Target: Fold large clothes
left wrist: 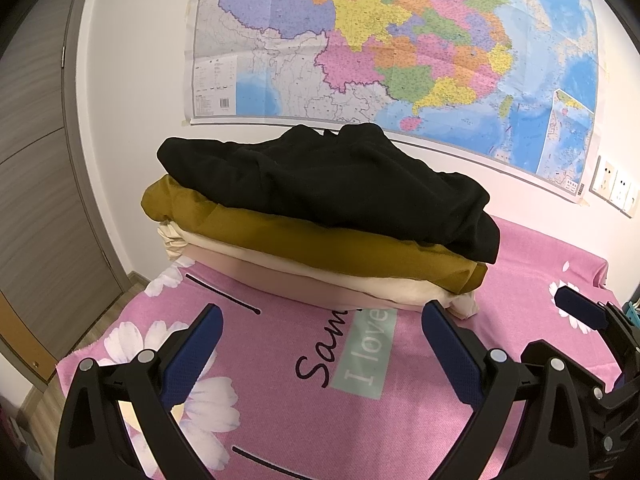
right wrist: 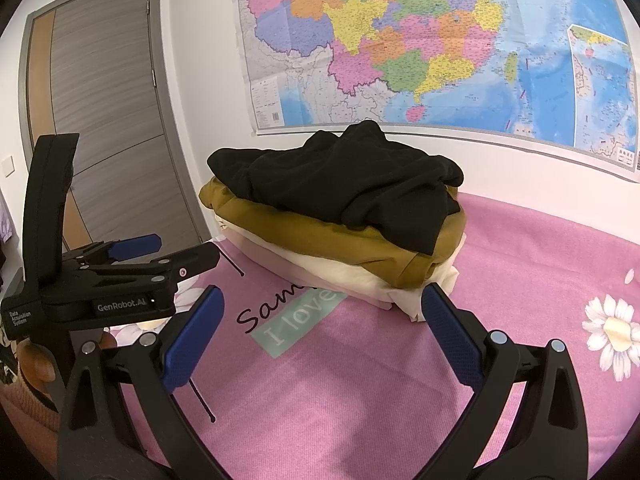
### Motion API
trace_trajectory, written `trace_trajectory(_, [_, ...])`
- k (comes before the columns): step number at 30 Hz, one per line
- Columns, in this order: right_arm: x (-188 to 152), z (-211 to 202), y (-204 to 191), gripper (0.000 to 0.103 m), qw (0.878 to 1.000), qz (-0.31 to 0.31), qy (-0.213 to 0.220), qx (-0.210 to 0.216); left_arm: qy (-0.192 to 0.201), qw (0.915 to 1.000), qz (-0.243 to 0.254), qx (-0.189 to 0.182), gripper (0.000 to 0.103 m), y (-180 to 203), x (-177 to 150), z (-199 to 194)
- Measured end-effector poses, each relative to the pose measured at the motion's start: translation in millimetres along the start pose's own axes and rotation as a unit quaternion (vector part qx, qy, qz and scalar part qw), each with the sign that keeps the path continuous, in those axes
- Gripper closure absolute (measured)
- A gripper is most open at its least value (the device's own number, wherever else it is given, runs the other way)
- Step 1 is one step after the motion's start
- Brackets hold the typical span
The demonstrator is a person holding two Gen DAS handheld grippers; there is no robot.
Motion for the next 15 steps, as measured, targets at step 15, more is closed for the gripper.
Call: trace_trajectory(15, [0.7, -0.9, 0.9, 0.006, 1.0, 0.0, 0.0, -0.001, -0.003, 1.0, -0.002, 0.001, 0.007, -1.9, 0.8, 3.0])
Point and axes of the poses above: each gripper's, at about its wrist camera, not at the fingertips, and z roughly the way its jaws point, y to its right, x to its top, the point moved 8 cm from there along z, roughly the way its jaws point, and after that the axes turned 3 degrees about y, right-handed, at the moved point
